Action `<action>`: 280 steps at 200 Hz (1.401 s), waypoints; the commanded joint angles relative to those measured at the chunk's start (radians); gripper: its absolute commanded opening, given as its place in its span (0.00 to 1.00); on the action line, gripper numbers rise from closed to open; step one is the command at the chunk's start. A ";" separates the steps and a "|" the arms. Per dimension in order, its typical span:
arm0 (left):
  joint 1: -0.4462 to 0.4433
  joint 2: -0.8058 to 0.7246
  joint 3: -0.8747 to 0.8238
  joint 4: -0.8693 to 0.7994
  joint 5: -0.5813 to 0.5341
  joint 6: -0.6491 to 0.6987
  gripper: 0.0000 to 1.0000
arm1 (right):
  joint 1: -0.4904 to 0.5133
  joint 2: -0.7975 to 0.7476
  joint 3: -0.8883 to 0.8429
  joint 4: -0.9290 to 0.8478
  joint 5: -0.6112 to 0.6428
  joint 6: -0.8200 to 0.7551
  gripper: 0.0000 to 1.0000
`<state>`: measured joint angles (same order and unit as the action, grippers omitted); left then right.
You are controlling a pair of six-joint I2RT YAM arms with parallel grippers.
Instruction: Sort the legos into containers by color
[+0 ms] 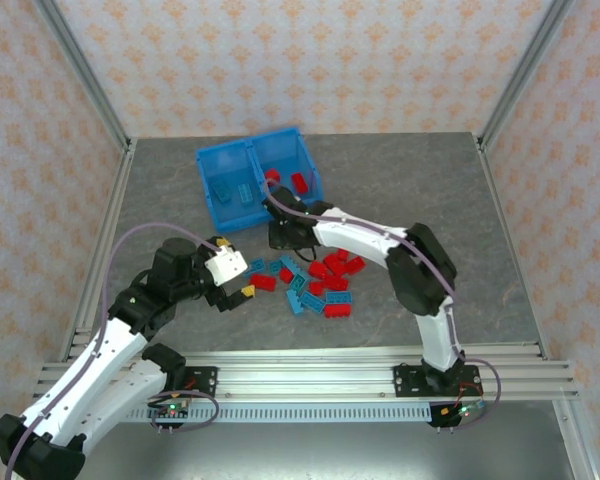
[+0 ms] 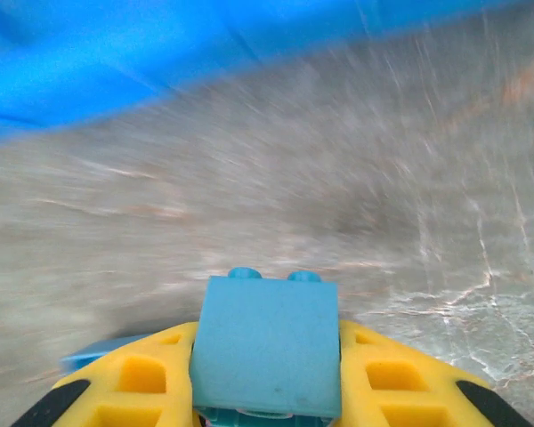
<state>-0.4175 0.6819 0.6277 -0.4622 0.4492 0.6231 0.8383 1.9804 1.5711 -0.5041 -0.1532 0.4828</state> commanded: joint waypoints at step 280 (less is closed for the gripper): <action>0.065 -0.214 -0.039 0.125 -0.451 -0.168 1.00 | -0.013 0.345 0.733 -0.027 -0.040 -0.112 0.52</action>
<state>-0.3698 0.4458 0.6132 -0.3809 -0.0090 0.4690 0.8497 2.5416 2.4504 -0.5331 -0.1535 0.3729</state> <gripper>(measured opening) 0.997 0.516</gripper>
